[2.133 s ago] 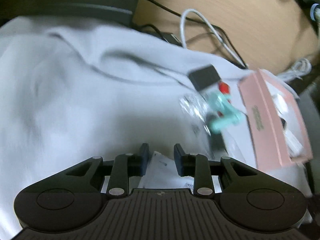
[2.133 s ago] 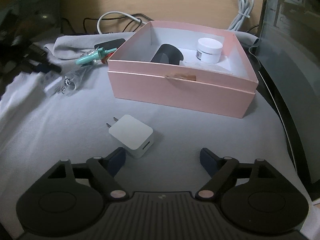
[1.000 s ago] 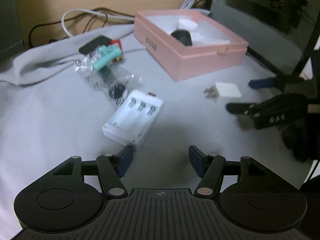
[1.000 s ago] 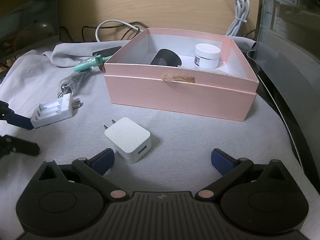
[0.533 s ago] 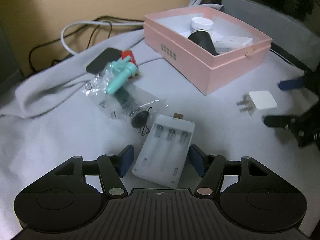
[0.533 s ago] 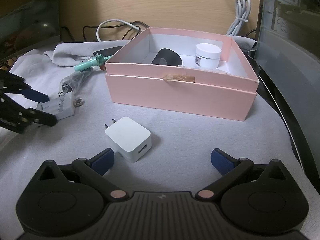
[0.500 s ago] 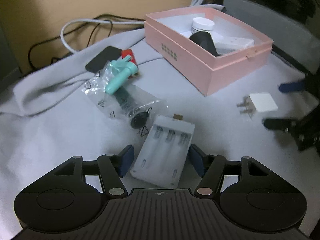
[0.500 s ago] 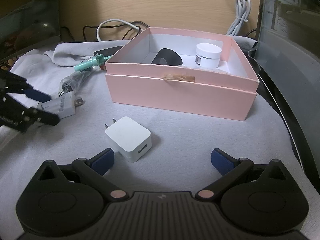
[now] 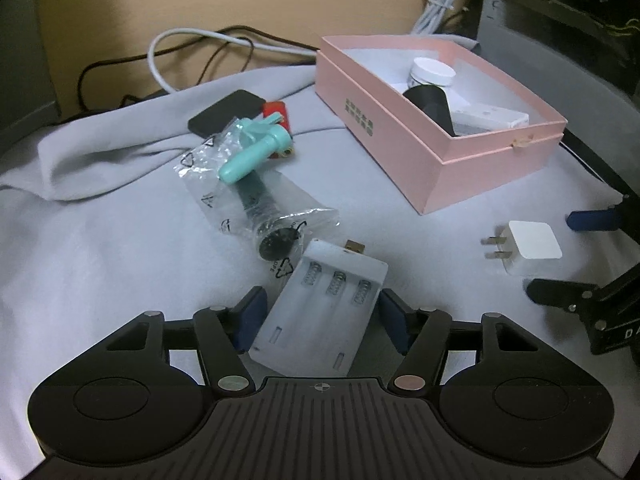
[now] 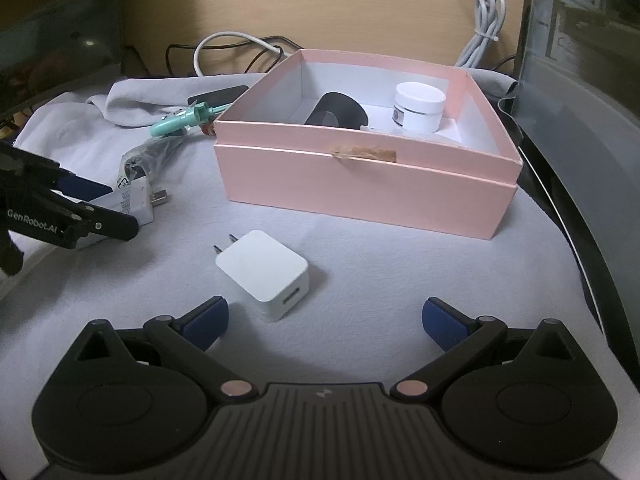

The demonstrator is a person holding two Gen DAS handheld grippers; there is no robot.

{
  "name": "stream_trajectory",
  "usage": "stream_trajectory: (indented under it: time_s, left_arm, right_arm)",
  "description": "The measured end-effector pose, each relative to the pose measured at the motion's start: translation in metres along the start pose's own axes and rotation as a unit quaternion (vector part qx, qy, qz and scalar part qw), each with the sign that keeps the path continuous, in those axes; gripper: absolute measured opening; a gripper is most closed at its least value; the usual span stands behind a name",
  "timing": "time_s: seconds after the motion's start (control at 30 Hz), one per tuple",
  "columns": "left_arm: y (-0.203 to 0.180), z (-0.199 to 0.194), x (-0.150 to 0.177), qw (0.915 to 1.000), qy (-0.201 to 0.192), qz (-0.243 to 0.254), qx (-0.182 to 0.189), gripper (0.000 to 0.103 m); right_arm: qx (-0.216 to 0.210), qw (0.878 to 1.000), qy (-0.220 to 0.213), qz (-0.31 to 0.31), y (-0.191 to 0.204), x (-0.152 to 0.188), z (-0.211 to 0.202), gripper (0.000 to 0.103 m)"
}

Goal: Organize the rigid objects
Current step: 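Grasp the white battery charger with the left gripper while the right grasps the white plug again, then carry the battery charger and plug into the pink box and open both grippers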

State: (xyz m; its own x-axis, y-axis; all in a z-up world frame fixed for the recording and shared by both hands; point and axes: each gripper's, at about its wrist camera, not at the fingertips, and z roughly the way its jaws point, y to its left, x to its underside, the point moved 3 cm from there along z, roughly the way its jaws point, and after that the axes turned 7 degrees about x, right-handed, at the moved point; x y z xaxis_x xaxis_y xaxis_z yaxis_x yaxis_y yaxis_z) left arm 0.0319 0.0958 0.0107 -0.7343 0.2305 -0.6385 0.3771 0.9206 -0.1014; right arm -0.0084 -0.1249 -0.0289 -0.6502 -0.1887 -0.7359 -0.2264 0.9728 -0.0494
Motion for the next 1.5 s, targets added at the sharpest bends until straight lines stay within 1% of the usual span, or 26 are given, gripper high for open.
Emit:
stream_trajectory:
  time_s: [0.1, 0.17, 0.27, 0.33, 0.37, 0.43, 0.57, 0.6, 0.67, 0.7, 0.8, 0.87, 1.03, 1.17, 1.27, 1.33, 1.43, 1.5]
  left_arm:
    - [-0.001, -0.001, 0.001, 1.0000, -0.005, -0.003, -0.004, 0.066]
    - [-0.002, -0.001, 0.002, 1.0000, -0.007, -0.003, -0.007, 0.066]
    - [-0.004, -0.001, 0.002, 0.9999, -0.008, -0.006, -0.010, 0.065]
    - [-0.003, -0.002, 0.003, 0.9999, -0.010, -0.007, -0.011, 0.064]
    - [-0.003, -0.002, 0.003, 0.9998, -0.012, -0.008, -0.011, 0.063]
    - [-0.004, -0.004, 0.005, 0.9997, -0.016, -0.010, -0.013, 0.062]
    - [-0.008, -0.008, 0.011, 0.9993, -0.028, -0.006, -0.022, 0.058]
    - [-0.010, -0.009, 0.013, 0.9993, -0.030, -0.004, -0.024, 0.056]
    - [-0.014, -0.013, 0.016, 0.9993, -0.028, -0.002, -0.024, 0.053]
    - [-0.017, -0.014, 0.017, 0.9995, -0.025, -0.001, -0.021, 0.053]
    - [-0.029, -0.019, 0.023, 0.9997, -0.022, 0.009, 0.003, 0.053]
    - [-0.038, -0.020, 0.026, 0.9996, -0.021, 0.016, 0.011, 0.053]
    - [-0.056, -0.025, 0.021, 0.9980, -0.015, -0.008, 0.060, 0.053]
    - [-0.077, -0.036, 0.009, 0.9953, -0.018, 0.021, 0.093, 0.053]
    - [-0.089, -0.043, -0.009, 0.9924, -0.032, 0.044, 0.111, 0.053]
    - [-0.092, -0.044, -0.024, 0.9913, -0.047, 0.051, 0.113, 0.053]
    - [-0.091, -0.044, -0.058, 0.9906, -0.076, 0.051, 0.102, 0.053]
    - [-0.087, -0.045, -0.087, 0.9896, -0.102, 0.041, 0.092, 0.053]
  right_arm:
    - [-0.005, 1.000, 0.000, -0.009, 0.007, -0.004, 0.003, 0.102]
    - [-0.009, 1.000, -0.004, -0.013, 0.012, -0.009, 0.007, 0.097]
    - [-0.019, 0.999, -0.010, -0.028, 0.019, -0.018, 0.010, 0.080]
    - [-0.032, 0.998, -0.012, -0.046, 0.028, -0.026, 0.011, 0.060]
    - [-0.034, 0.998, -0.014, -0.059, 0.033, -0.029, 0.011, 0.055]
    - [-0.028, 0.996, -0.019, -0.086, 0.042, -0.035, 0.008, 0.034]
    - [-0.025, 0.994, -0.030, -0.100, 0.047, -0.043, -0.006, 0.032]
    - [-0.024, 0.994, -0.033, -0.099, 0.045, -0.044, -0.012, 0.030]
    - [-0.021, 0.995, -0.035, -0.092, 0.037, -0.046, -0.023, 0.021]
    - [-0.020, 0.995, -0.034, -0.087, 0.033, -0.046, -0.028, 0.013]
    - [-0.019, 0.998, -0.022, -0.061, 0.016, -0.046, -0.039, 0.013]
    - [-0.010, 0.998, -0.017, -0.054, 0.006, -0.042, -0.043, 0.013]
    - [0.015, 0.999, -0.010, -0.031, -0.013, -0.033, -0.050, 0.013]
    - [0.026, 0.999, -0.021, -0.011, -0.029, -0.031, -0.066, 0.013]
    - [0.033, 0.999, -0.032, 0.009, -0.040, -0.031, -0.082, 0.013]
    - [0.038, 0.998, -0.035, 0.021, -0.047, -0.031, -0.089, 0.013]
    - [0.048, 0.997, -0.039, 0.036, -0.055, -0.028, -0.098, 0.013]
    - [0.055, 0.997, -0.043, 0.044, -0.059, -0.027, -0.102, 0.013]
